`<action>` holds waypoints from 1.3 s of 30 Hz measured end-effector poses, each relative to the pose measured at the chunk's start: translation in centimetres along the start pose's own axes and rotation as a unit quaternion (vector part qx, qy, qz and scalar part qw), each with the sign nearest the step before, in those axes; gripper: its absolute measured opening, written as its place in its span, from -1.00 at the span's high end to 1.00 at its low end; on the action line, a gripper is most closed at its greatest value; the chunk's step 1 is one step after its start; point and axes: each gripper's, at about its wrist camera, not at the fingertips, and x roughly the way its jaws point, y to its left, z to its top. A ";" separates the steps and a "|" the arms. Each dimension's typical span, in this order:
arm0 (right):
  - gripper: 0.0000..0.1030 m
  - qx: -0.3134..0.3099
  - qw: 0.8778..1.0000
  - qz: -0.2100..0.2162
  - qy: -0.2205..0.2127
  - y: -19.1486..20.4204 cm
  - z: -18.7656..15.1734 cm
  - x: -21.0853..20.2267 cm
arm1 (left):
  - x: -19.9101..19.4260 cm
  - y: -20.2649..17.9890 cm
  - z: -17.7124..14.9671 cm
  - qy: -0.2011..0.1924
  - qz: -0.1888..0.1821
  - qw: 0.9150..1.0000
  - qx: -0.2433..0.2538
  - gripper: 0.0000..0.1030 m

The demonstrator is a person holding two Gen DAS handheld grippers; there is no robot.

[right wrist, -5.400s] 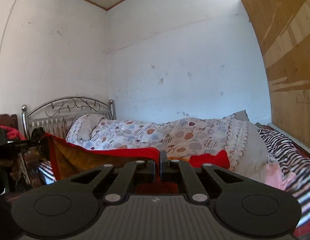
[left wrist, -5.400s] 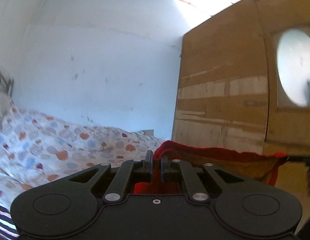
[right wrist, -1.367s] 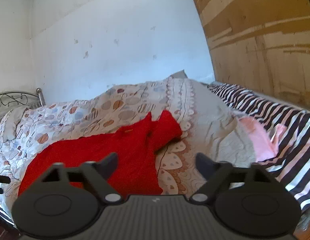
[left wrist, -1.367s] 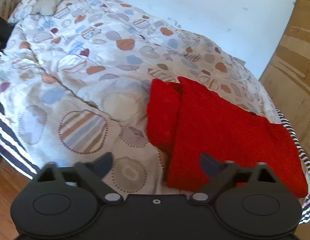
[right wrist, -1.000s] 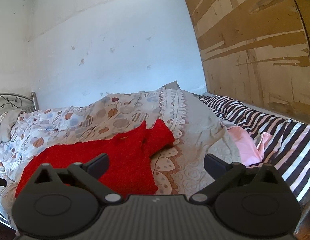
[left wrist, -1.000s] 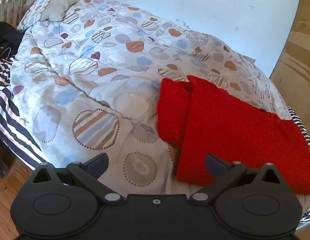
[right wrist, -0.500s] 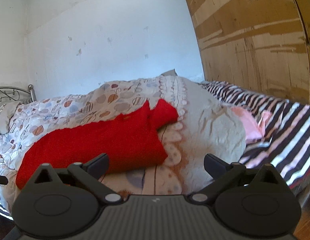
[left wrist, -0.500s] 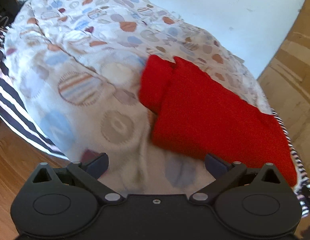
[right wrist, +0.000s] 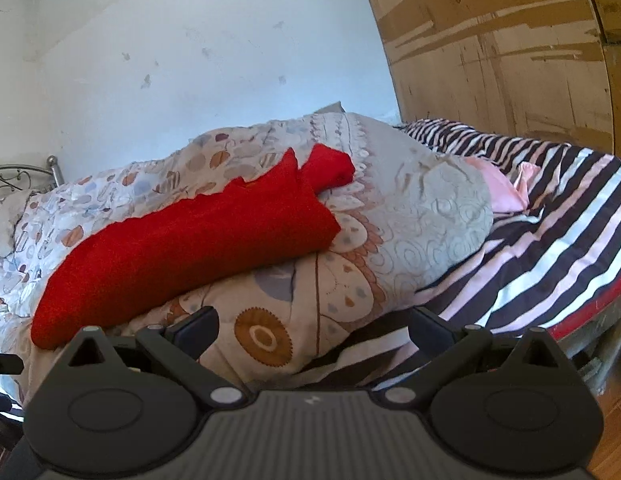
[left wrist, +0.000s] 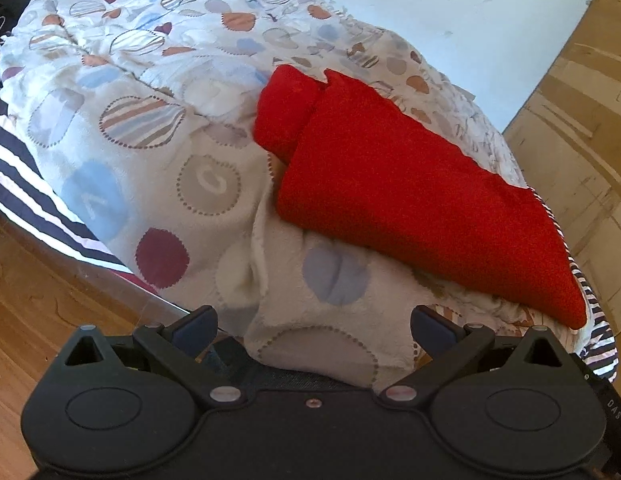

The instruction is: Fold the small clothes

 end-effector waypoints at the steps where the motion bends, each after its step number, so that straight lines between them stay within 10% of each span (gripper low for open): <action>1: -1.00 -0.003 1.000 0.000 0.000 0.0 0.0 0.0 | 0.0 0.0 0.1 -0.001 0.001 1.000 -0.002 -0.99; 9: -1.00 -0.095 0.991 0.011 -0.094 2.9 2.7 -0.4 | 0.2 0.1 0.8 -0.019 -0.031 0.999 -0.038 -0.99; 20: -1.00 -0.204 0.970 0.062 -0.112 11.0 6.5 6.0 | 0.7 0.4 1.9 -0.040 -0.056 0.994 -0.089 -0.99; 26: -1.00 -0.254 0.963 0.066 -0.054 13.5 2.8 9.6 | 1.3 1.4 1.9 -0.038 -0.043 0.993 -0.107 -0.99; 39: -0.99 -0.234 0.963 0.058 -0.122 12.3 -1.3 8.7 | 2.5 1.3 1.8 -0.029 -0.041 0.994 -0.102 -0.99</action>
